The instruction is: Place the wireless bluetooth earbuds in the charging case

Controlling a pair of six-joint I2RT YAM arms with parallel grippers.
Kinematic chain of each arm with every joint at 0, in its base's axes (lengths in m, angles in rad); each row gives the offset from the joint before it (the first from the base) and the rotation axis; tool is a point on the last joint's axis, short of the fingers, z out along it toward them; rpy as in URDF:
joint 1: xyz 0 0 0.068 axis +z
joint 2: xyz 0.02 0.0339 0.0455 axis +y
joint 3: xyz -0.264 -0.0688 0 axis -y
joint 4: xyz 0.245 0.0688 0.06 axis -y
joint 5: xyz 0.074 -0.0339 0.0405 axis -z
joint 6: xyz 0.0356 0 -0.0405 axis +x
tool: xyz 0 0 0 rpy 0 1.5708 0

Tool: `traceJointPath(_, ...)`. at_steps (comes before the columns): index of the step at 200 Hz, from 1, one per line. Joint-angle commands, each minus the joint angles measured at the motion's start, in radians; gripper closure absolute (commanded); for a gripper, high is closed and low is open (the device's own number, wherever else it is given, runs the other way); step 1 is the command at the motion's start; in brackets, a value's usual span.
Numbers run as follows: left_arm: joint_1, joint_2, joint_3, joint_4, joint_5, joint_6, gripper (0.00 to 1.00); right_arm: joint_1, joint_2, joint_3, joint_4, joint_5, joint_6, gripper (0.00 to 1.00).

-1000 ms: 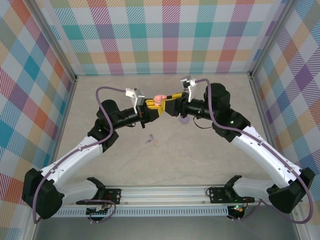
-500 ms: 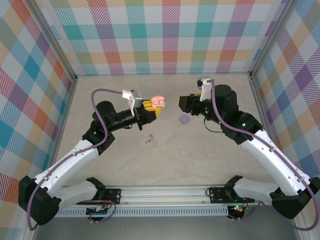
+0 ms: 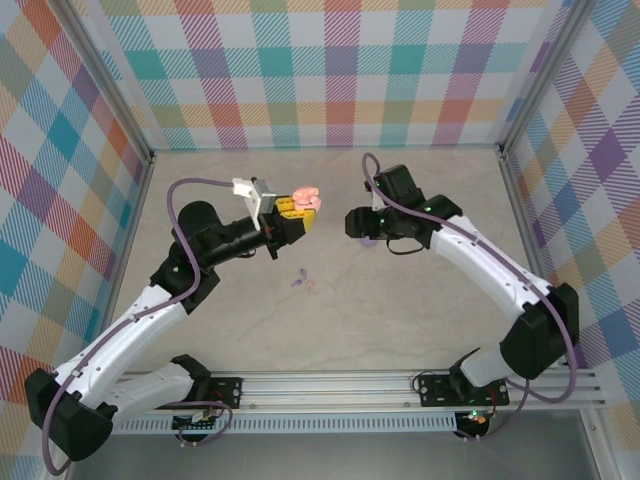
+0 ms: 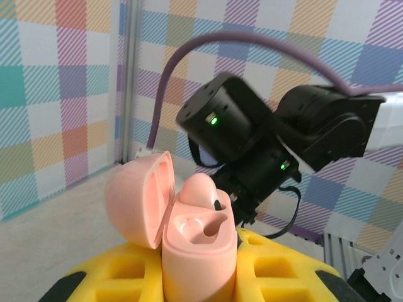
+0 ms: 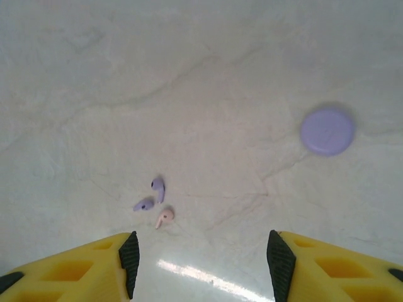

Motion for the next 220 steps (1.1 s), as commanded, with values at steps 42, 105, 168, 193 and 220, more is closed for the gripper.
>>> traceJointPath(42,-0.008,-0.066,0.017,-0.04,-0.093,0.042,0.8,0.023,0.2,0.016,-0.035,-0.189,0.078,0.46)
traceJointPath(105,-0.008,-0.083,0.009,-0.045,-0.107,0.046,0.79,0.159,0.39,0.088,-0.063,-0.134,0.142,0.51)
traceJointPath(168,-0.008,-0.081,0.006,-0.039,-0.098,0.042,0.79,0.239,0.509,0.172,-0.091,-0.065,0.203,0.59)
traceJointPath(193,-0.008,-0.08,0.003,-0.034,-0.096,0.04,0.79,0.254,0.547,0.203,-0.101,-0.059,0.206,0.59)
traceJointPath(220,-0.008,-0.079,0.002,-0.03,-0.092,0.036,0.79,0.266,0.587,0.246,-0.111,-0.054,0.21,0.6)
